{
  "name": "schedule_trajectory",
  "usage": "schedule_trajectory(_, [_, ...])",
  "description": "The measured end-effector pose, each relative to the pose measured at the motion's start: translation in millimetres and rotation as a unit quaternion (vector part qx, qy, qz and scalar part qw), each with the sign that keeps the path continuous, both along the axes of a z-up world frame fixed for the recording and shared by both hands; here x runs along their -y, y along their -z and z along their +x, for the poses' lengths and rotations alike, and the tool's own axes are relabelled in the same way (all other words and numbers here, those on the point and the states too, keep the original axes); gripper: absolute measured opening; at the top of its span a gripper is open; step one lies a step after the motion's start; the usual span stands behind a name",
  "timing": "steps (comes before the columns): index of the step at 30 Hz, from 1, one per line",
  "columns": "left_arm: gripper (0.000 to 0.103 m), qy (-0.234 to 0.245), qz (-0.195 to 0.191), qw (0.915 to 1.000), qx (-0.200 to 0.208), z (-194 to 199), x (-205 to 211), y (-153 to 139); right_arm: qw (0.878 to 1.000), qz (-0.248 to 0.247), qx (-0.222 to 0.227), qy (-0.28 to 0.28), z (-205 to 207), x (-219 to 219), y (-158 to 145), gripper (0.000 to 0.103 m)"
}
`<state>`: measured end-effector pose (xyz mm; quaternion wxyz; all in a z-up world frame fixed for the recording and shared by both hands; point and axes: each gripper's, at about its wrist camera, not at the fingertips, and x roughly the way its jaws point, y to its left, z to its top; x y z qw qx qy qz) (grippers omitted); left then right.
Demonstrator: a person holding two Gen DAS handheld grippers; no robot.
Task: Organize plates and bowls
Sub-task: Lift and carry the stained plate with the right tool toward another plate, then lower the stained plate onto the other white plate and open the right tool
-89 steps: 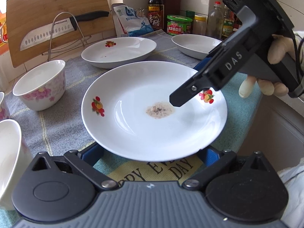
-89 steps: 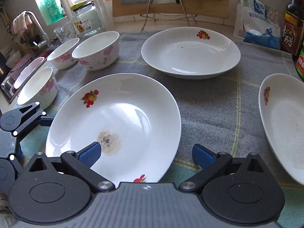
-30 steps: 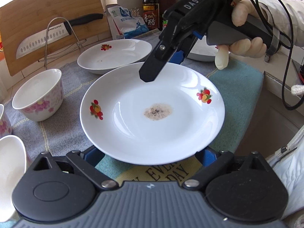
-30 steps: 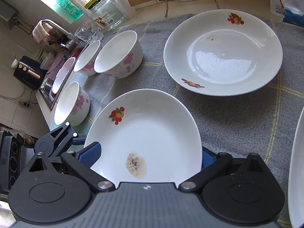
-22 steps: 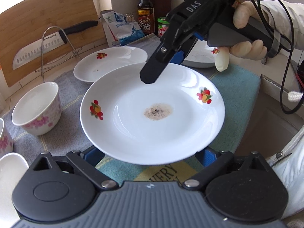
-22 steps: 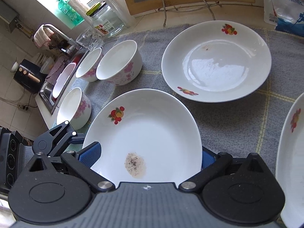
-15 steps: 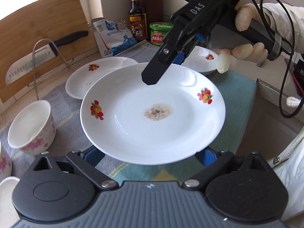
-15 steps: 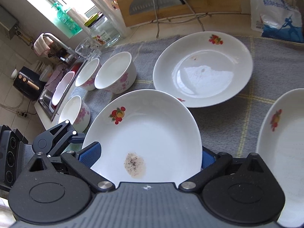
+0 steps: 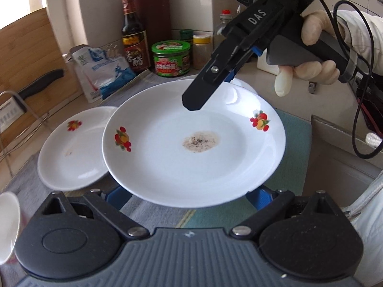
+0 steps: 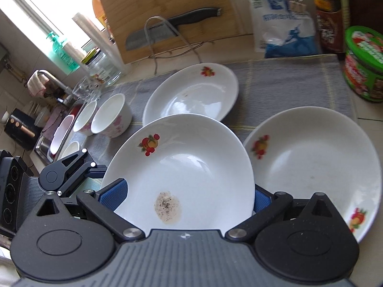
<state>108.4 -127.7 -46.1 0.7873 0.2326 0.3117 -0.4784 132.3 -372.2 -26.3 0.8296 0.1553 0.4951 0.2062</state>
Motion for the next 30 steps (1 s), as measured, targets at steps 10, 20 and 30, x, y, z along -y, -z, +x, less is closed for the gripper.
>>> schedule_trajectory(10, [0.099, 0.032, 0.000, 0.9995, -0.001, 17.1, 56.4, 10.1, 0.999, -0.005, 0.005, 0.039, -0.9, 61.1, 3.1, 0.103])
schedule_trajectory(20, [0.099, 0.053, 0.011, 0.9985, -0.004, 25.0, 94.5, 18.3, 0.998, -0.004, 0.000, 0.061, -0.2, 98.0, 12.6, 0.103])
schedule_trajectory(30, [0.099, 0.051, 0.024, 0.9982, -0.017, 29.4, 105.6, 23.2, 0.998, 0.004, -0.009, 0.062, 2.0, 108.6, 22.0, 0.103])
